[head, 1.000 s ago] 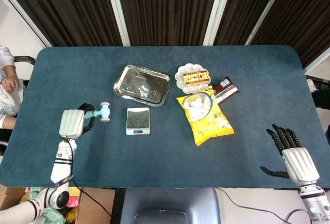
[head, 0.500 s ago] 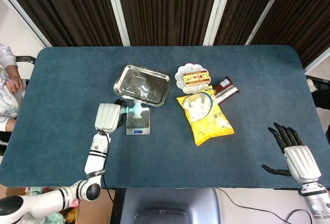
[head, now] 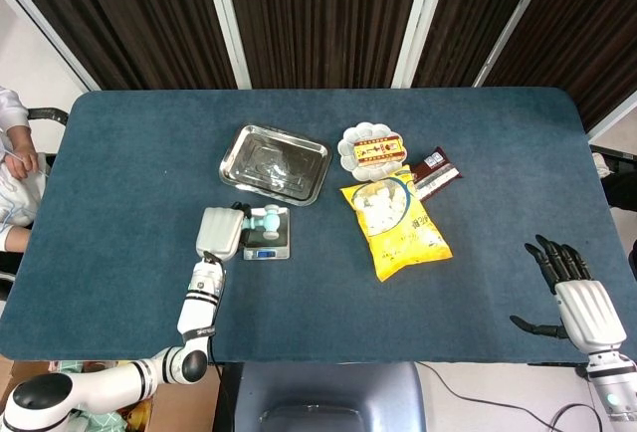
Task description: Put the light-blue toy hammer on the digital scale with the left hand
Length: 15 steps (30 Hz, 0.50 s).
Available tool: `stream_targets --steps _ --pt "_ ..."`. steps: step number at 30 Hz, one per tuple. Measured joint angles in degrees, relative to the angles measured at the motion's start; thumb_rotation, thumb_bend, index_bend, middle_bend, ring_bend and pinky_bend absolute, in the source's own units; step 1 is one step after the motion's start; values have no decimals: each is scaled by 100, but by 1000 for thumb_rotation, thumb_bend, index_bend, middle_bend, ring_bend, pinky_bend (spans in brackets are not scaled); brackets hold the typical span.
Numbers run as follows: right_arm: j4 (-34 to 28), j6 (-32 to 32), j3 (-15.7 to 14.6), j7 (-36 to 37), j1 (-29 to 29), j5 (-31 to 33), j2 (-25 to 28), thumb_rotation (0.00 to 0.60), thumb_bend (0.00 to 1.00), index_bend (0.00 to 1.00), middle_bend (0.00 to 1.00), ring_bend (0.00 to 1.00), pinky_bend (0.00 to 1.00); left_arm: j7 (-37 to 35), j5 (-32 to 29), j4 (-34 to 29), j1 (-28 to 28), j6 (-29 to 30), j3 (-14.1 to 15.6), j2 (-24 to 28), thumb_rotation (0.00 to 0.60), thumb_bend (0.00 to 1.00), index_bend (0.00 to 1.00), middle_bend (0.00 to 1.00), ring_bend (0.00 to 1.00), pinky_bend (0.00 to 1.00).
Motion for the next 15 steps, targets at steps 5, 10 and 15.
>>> stream_targets --steps 5,10,15 --pt "7 20 -1 38 -9 -8 13 513 50 0 0 0 0 68 -35 15 -51 -26 40 -37 600 524 485 582 1000 1000" --pt "23 63 21 91 -37 32 31 511 50 0 0 0 0 97 -95 11 -82 -114 85 -43 600 471 386 473 1000 1000" --pt "24 85 16 118 -56 27 53 512 50 0 0 0 0 176 -205 -4 -111 -228 116 -19 600 442 324 428 1000 1000"
